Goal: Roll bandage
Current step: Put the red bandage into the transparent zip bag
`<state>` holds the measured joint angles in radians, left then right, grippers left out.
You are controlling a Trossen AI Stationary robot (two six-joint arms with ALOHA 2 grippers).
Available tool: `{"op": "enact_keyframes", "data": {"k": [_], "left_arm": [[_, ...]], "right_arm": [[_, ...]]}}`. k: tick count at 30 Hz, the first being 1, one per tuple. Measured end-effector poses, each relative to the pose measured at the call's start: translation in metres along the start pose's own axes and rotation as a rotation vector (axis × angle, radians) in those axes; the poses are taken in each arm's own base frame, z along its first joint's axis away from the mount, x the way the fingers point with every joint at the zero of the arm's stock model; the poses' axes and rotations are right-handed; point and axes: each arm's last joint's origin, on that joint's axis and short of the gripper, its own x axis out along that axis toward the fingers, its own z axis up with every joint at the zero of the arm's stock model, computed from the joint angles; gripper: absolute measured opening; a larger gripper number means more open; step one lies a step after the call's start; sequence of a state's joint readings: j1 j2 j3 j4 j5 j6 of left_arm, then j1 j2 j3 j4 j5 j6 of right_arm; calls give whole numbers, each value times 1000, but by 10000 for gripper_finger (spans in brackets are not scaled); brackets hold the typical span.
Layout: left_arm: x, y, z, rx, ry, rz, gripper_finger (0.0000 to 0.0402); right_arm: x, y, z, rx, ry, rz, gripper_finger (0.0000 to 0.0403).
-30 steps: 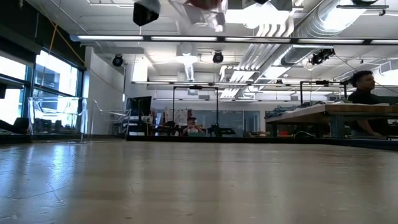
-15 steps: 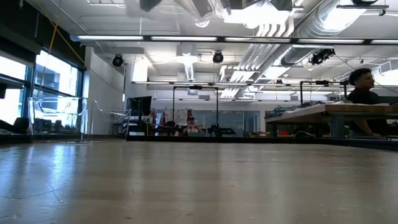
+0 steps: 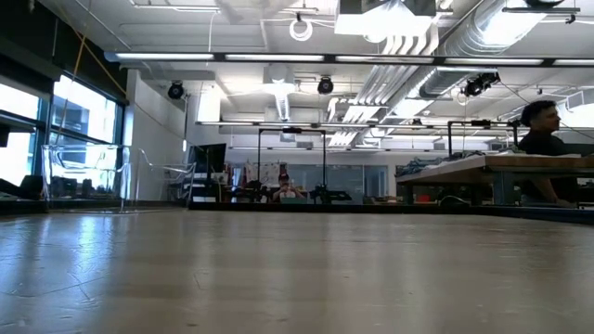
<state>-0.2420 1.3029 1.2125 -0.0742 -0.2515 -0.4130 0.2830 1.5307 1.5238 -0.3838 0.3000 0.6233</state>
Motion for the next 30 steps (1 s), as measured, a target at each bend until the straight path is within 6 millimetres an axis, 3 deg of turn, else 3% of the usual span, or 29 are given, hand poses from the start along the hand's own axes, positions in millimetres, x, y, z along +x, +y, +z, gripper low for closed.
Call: {"op": "enact_keyframes", "data": {"k": [10, 18, 30], "left_arm": [[-2, -7, 9, 2, -50, -152, 0], [-1, -3, 12, -3, -63, -142, 0], [0, -2, 13, -14, -81, -146, 0]], "right_arm": [[-14, 2, 20, -34, -69, -110, 0], [-17, 8, 32, -92, -77, 12, 0], [-57, 33, 68, -141, -136, 125, 0]]}}
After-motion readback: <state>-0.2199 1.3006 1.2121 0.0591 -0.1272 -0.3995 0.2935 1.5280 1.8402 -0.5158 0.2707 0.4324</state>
